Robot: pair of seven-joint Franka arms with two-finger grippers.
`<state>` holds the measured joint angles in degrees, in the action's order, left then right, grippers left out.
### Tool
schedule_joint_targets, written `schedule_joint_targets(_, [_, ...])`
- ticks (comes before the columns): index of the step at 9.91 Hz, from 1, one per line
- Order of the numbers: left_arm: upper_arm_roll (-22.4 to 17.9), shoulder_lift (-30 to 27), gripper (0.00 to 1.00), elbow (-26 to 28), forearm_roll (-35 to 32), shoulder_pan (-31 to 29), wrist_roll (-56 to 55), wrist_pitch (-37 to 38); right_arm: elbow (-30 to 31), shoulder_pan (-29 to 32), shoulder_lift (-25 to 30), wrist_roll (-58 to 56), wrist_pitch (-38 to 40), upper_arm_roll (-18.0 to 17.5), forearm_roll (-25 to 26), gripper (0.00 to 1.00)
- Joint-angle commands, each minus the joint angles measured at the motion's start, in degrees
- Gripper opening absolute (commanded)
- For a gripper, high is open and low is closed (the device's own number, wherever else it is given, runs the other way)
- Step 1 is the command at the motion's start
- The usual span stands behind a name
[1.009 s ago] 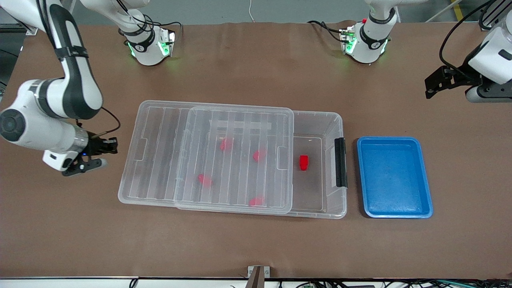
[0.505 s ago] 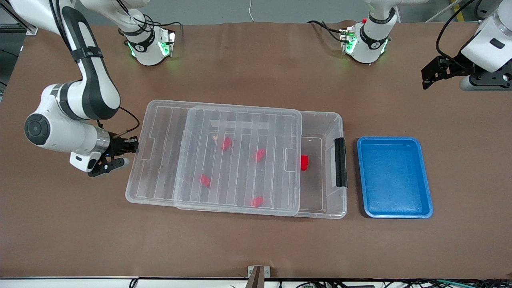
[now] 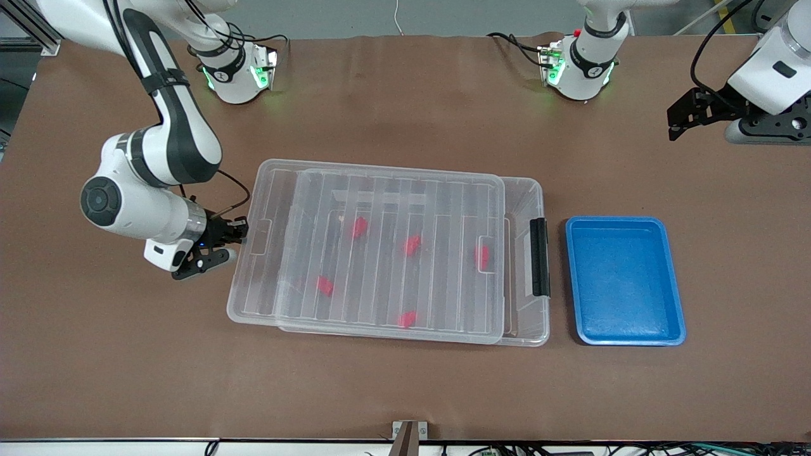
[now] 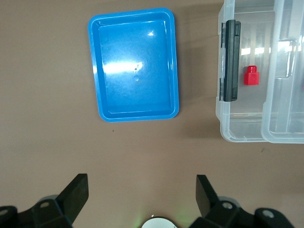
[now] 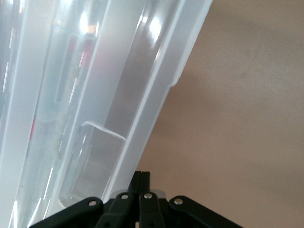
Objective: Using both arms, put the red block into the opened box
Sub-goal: 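Push the clear lid back over the box with the right gripper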
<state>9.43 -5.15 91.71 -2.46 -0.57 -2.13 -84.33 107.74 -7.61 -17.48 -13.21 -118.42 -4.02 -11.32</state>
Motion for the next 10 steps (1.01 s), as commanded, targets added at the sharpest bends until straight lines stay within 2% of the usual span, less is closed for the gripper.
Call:
schedule_joint_targets(1, [-0.2,-0.5,1.0,2.5,3.2,-0.3,-0.2,0.0,-0.5,-0.5,-1.0,3.2,-1.3,-1.6,-1.3,0.0])
schedule_joint_targets(4, [-0.5,-0.3,1.0,2.3,3.5,-0.4,-0.8,-0.2,-1.0,-0.9,-1.6,7.3,-1.9,-3.8,-1.3,0.0])
schedule_joint_targets(8, [-0.6,-0.1,1.0,2.2,1.8,-1.5,-0.8,0.0,-1.4,-1.5,-1.6,9.5,-2.1,-4.1,-1.2,0.0])
schedule_joint_targets(9, [-0.2,-0.1,1.0,2.3,1.1,-1.5,-0.9,-0.4,-2.8,-0.8,-1.5,8.9,-1.7,-4.0,-0.8,0.36])
schedule_joint_targets(10, [-0.1,0.1,1.0,1.9,1.1,-1.4,-0.9,-1.1,-3.7,0.1,-0.9,8.9,0.8,-3.7,-0.4,0.99])
